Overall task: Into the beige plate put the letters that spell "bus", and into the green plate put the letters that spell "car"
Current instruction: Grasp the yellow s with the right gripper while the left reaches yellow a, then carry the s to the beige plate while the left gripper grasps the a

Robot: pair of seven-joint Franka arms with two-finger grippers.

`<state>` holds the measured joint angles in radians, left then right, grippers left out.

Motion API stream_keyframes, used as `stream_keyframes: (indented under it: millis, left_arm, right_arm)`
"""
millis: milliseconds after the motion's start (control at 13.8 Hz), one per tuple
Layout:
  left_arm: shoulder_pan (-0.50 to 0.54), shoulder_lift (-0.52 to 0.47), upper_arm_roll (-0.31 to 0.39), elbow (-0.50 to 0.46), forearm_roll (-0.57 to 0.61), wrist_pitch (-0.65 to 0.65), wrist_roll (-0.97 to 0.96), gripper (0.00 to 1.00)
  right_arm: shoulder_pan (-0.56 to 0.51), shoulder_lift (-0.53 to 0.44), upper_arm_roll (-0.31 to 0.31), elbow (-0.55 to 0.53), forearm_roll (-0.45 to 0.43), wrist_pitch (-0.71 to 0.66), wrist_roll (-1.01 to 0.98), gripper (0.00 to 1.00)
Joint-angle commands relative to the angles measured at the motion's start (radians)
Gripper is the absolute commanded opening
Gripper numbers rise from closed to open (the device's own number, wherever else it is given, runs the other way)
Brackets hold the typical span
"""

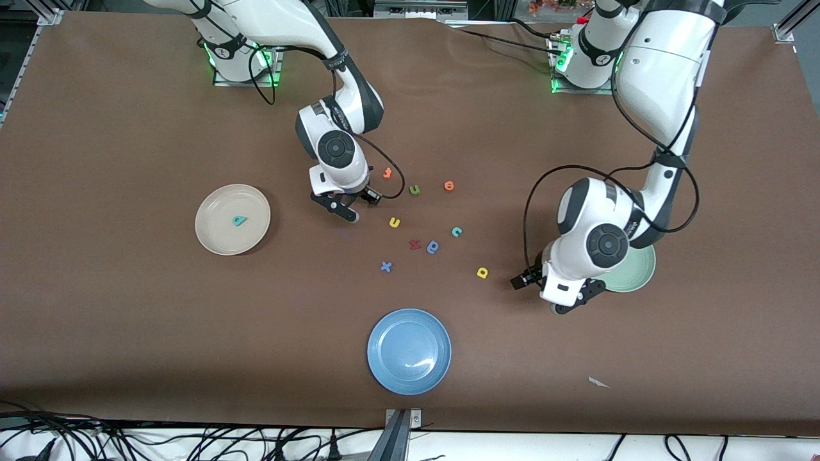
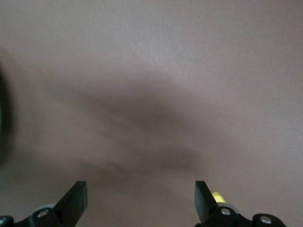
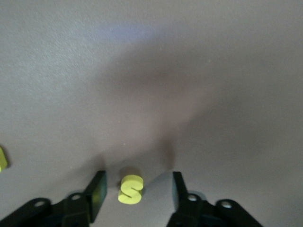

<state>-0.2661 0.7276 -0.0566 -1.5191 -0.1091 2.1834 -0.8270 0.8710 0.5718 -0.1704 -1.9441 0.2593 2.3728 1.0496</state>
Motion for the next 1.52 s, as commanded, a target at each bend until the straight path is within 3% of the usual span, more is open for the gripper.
stream_keyframes:
  millis: [0, 290, 579, 724, 869, 1231, 1448]
  left_arm:
    - [-0.041, 0.077, 0.009, 0.105, -0.026, -0.005, -0.165, 1.0]
    - [-0.096, 0.13, 0.011, 0.129, -0.021, 0.096, -0.447, 1.0]
    - [-0.145, 0.141, 0.014, 0.123, -0.007, 0.18, -0.612, 1.0]
    - [-0.153, 0.141, 0.015, 0.112, -0.006, 0.205, -0.623, 1.0]
    - [-0.156, 0.141, 0.015, 0.102, -0.006, 0.205, -0.636, 1.0]
    - [-0.162, 0.138, 0.015, 0.066, 0.025, 0.182, -0.644, 0.94]
    - [-0.165, 0.138, 0.015, 0.066, 0.025, 0.167, -0.646, 0.8]
  right_arm:
    - [0.034, -0.01, -0.007, -0.019, 0.011, 0.032, 0.044, 0.55]
    - [0.037, -0.009, -0.007, -0.036, 0.012, 0.086, 0.09, 0.54]
    - [0.039, -0.01, -0.007, -0.038, 0.012, 0.085, 0.09, 0.19]
    - [0.039, -0.016, -0.009, -0.032, 0.011, 0.08, 0.076, 0.13]
    - [0.037, -0.052, -0.026, -0.03, 0.008, 0.036, 0.063, 0.13]
    - [0.037, -0.17, -0.252, -0.029, 0.008, -0.211, -0.317, 0.13]
    - [0.036, -0.164, -0.404, -0.041, 0.008, -0.261, -0.575, 0.13]
